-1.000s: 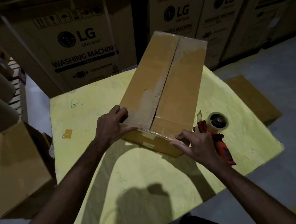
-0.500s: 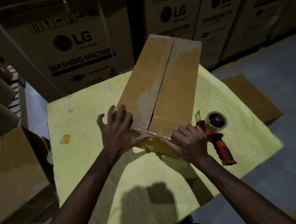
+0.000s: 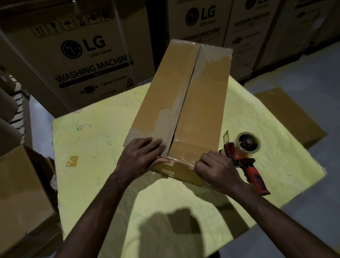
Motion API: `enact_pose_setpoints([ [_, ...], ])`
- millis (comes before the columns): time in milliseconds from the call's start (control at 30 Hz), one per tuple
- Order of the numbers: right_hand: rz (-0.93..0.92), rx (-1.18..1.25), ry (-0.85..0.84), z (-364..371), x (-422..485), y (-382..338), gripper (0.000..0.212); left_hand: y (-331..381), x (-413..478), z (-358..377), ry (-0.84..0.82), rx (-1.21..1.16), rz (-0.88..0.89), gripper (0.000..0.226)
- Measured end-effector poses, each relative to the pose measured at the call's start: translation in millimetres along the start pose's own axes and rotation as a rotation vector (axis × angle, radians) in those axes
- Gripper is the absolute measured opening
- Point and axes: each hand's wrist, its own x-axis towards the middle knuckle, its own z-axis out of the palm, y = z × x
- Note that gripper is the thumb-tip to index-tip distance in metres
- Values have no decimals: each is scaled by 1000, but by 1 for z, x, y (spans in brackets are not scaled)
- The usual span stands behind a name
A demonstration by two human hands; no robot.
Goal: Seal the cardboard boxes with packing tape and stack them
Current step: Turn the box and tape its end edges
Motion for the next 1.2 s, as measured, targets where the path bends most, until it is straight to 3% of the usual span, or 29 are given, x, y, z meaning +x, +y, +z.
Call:
enact_pose_setpoints([
  [100,20,43,-47,-4,-11,3,4,-15,-12,-5,-43,-39,73,36],
  [200,76,118,-93,-11,-19,4,25,-25,-17,-12,-156,-105,99,40],
  [267,245,251,-58,-19,-20,-1,32,-23,-19,-16,-181,-140,10,42],
  [333,575,388,36,-24,-9,-8,42,-14,-17,-20,-115,-149,-285,47],
  [400,989,514,130,-28,9,-13,58,-9,-2,-26,-34,-134,-707,52],
  [467,1359,738,59,-25,28,-12,74,-17,21,-29,-60,-154,-1122,66],
  [500,1452,837,-15,-22,36,-13,79,-24,34,-29,-123,-208,-1275,76],
  [567,1443,929,-148,-15,47,-21,82,-39,60,-29,-336,-284,-1391,91],
  [633,1406,987,-179,-10,56,-37,85,-51,76,-24,-514,-270,-1355,94],
  [767,1342,1104,-220,-5,75,-80,104,-75,87,-22,-548,-87,-1382,119],
  [867,1220,1129,-380,2,90,-120,127,-98,79,-35,-554,62,-1330,138],
  [933,1130,1141,-517,11,101,-145,134,-121,65,-42,-571,33,-1303,142],
  [1067,815,1122,-772,21,114,-173,116,-139,34,-40,-669,-111,-1224,125],
  [1133,694,1071,-714,26,117,-169,103,-125,28,-31,-704,-88,-1138,108],
  [1200,689,1004,-505,26,119,-150,74,-105,26,-23,-679,-75,-1066,94],
])
